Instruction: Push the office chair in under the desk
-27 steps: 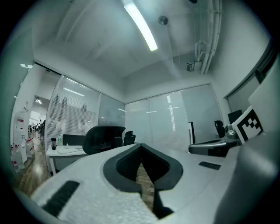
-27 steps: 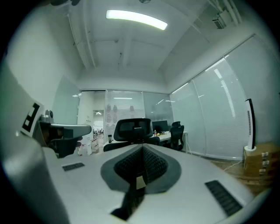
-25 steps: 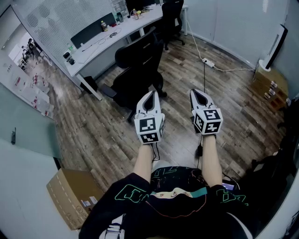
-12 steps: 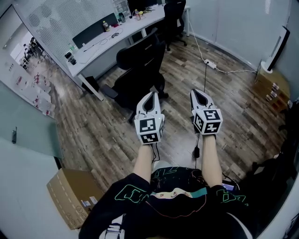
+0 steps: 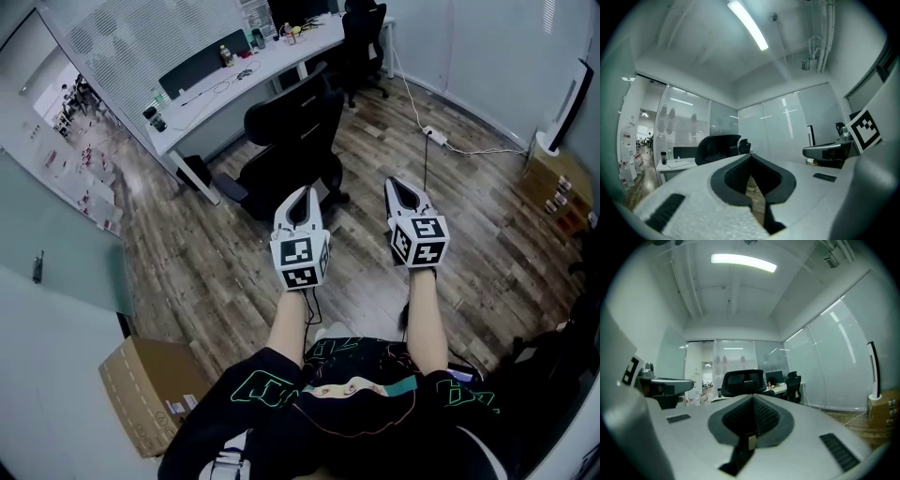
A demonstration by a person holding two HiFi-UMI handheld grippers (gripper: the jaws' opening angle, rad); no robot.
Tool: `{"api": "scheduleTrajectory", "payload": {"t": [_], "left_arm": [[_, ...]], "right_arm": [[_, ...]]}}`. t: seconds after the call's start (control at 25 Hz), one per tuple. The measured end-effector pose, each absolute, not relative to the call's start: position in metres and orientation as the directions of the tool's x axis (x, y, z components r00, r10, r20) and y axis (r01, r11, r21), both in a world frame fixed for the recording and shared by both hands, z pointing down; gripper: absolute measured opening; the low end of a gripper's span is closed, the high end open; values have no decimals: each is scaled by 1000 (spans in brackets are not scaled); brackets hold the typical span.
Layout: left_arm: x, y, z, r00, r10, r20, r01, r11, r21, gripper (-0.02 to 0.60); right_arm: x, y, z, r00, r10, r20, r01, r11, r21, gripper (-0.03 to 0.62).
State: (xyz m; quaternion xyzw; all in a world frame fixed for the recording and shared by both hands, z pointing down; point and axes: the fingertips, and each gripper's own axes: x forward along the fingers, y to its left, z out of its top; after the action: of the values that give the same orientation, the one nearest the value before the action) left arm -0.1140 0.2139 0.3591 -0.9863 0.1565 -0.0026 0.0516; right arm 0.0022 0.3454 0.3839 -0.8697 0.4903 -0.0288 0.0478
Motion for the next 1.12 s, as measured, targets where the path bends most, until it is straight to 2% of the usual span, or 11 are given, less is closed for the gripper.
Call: {"api": "scheduleTrajectory", "payload": {"t": [0.36, 0.64, 1.12], "left_arm": [[-103, 203, 368, 945, -328, 16, -324, -938, -124, 9], [-63, 179, 371, 940, -342, 14, -337, -933, -126, 9], [5, 110, 371, 908, -419, 21, -417, -907, -64, 9]], "right_arm": [[14, 332, 390, 484, -875, 5, -867, -480, -134, 5], [55, 313, 388, 475, -880, -9, -872, -469, -143, 5], [120, 231, 389, 351, -935, 60, -928, -355, -108, 5]]}}
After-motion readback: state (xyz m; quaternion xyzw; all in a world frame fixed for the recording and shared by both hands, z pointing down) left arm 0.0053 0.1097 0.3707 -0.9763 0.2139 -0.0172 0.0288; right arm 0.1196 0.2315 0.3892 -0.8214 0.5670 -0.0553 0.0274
